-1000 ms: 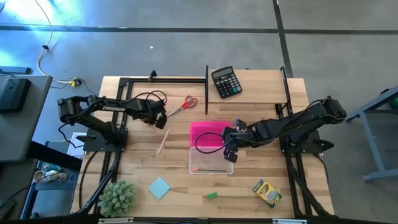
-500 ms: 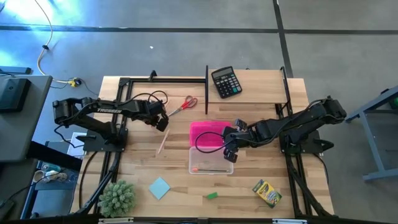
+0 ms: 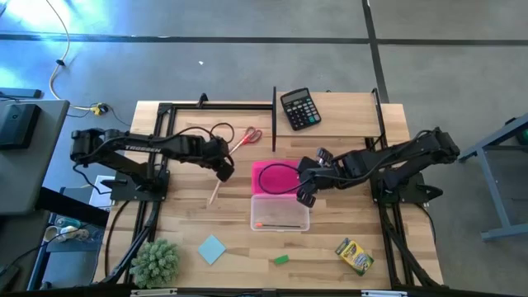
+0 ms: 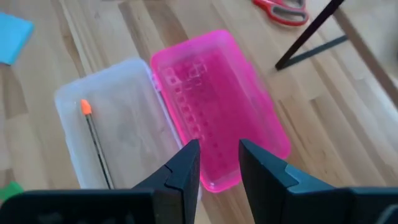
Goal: Pack school essentials
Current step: Put the yellow pencil into the supply box
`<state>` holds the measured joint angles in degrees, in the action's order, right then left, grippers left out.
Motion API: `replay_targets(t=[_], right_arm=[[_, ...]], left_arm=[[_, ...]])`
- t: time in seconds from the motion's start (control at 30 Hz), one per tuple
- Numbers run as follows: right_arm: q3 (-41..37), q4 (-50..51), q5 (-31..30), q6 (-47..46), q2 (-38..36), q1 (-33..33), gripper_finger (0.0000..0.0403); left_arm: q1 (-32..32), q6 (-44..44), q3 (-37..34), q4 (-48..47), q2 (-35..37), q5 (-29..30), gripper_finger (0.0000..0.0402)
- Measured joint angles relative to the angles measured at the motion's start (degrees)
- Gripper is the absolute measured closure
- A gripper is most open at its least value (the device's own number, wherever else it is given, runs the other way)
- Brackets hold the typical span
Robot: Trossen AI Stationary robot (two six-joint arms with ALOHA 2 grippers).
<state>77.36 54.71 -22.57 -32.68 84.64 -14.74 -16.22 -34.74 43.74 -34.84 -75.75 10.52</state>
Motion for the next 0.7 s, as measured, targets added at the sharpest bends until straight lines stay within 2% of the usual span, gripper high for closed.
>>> replay_targets(t=[0.43, 0.7], right_arm=[[4.53, 4.56, -1.22, 1.89, 0.0, 0.55, 0.0299], [6.23, 5.44, -1.11, 2.06, 0.02, 2.25, 0.0299]], left_arm=[[11.56, -1.48, 5.15, 0.62, -0.09, 0.35, 0.0394], [16.81, 0.01, 6.77, 6.86, -0.72, 0.35, 0.0394]])
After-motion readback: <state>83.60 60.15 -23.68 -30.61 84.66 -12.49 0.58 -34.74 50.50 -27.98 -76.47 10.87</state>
